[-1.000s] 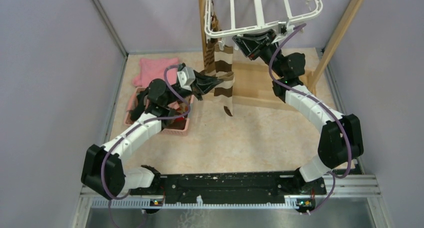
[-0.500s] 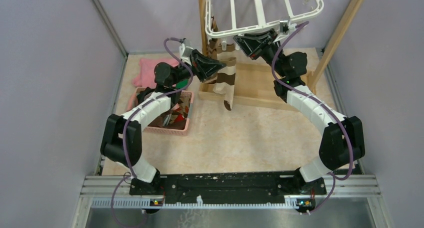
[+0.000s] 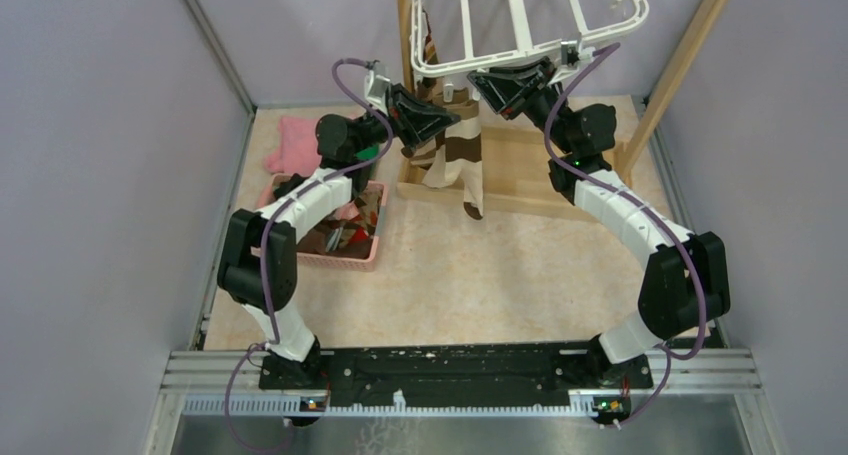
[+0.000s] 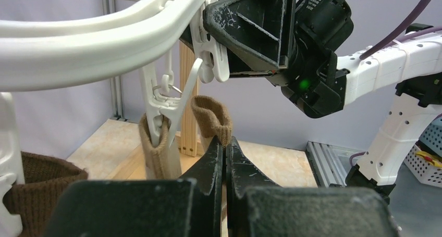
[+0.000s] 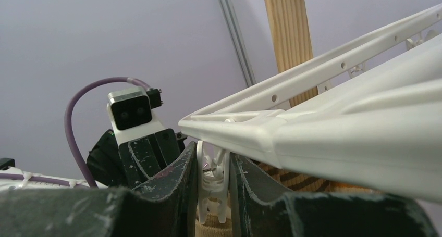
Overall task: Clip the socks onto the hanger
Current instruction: Clamp the sock onto the hanger.
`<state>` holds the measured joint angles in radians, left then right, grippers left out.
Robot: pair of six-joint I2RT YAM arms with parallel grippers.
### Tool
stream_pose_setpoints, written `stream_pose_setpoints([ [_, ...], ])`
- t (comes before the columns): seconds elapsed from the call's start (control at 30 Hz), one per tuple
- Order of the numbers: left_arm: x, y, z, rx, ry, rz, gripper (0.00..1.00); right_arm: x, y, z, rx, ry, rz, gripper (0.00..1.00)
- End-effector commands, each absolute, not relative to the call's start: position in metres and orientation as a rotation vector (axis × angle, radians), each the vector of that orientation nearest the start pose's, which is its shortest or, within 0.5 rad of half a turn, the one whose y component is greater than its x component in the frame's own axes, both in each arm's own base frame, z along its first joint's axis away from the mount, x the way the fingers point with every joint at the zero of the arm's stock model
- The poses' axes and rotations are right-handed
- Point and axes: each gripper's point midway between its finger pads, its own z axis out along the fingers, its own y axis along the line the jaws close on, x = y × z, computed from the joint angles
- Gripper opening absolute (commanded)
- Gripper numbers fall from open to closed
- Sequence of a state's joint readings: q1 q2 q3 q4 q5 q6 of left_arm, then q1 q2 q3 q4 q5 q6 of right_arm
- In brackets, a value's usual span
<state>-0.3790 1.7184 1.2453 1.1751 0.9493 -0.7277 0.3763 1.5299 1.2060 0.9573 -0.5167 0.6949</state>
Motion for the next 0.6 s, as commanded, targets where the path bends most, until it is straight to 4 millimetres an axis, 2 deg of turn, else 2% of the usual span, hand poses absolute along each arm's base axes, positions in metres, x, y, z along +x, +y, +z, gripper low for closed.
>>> stream_pose_setpoints([
  [0.0,0.345,-0.314,0.414,0.824,0.944,-1.367,0.00,0.366,0.268,0.479,-0.379,0.990,1.258,0.00],
  [0.57,0.357,-0.329,0.419,0.769,1.016,-1.401,0.00,0.363,0.271,0.478,-0.401,0.983,1.280,0.00],
])
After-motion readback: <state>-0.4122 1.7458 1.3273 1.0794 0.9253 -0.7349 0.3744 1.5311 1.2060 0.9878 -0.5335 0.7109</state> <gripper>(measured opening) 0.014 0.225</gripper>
